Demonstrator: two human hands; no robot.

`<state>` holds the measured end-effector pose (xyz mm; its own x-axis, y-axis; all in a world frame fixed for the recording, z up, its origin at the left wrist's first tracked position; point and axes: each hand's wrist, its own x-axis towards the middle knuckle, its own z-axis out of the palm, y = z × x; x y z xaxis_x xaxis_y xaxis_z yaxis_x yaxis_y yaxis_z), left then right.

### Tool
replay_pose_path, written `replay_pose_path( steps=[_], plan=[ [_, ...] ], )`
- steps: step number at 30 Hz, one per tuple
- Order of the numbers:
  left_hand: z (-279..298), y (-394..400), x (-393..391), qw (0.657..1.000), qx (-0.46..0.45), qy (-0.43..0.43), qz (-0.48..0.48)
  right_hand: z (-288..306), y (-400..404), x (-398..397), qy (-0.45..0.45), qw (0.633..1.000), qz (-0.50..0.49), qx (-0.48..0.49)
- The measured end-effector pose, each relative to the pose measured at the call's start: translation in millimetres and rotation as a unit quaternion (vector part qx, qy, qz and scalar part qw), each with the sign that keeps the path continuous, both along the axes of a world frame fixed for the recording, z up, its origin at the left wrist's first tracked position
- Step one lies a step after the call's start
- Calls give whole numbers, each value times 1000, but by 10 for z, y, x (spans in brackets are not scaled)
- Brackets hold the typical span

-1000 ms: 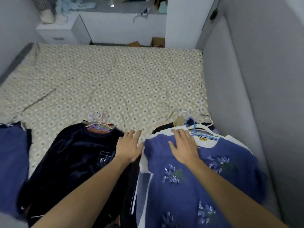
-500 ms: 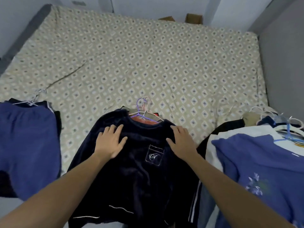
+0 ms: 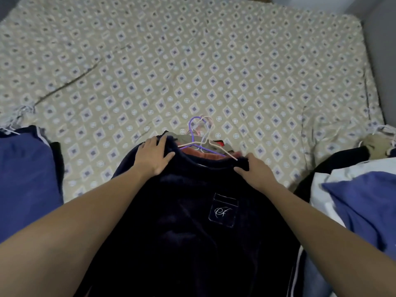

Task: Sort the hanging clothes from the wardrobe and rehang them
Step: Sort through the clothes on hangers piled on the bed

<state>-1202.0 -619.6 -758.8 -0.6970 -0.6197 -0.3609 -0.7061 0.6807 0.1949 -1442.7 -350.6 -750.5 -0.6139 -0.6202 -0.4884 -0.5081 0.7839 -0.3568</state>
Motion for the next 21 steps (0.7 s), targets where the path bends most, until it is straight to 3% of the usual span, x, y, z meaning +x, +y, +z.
replay_pose_path(
  steps=[7, 13, 21],
  plan=[
    [409, -41, 248, 996, 45, 77, -19, 631, 130, 218, 14, 992, -74, -97],
    [1330, 305, 722, 985, 88, 147, 15, 1526, 306, 529, 12, 991, -64, -119],
    [2800, 1053, 1541, 972, 32, 228, 50, 2888, 898, 1180, 58, 983, 6, -175]
  ],
)
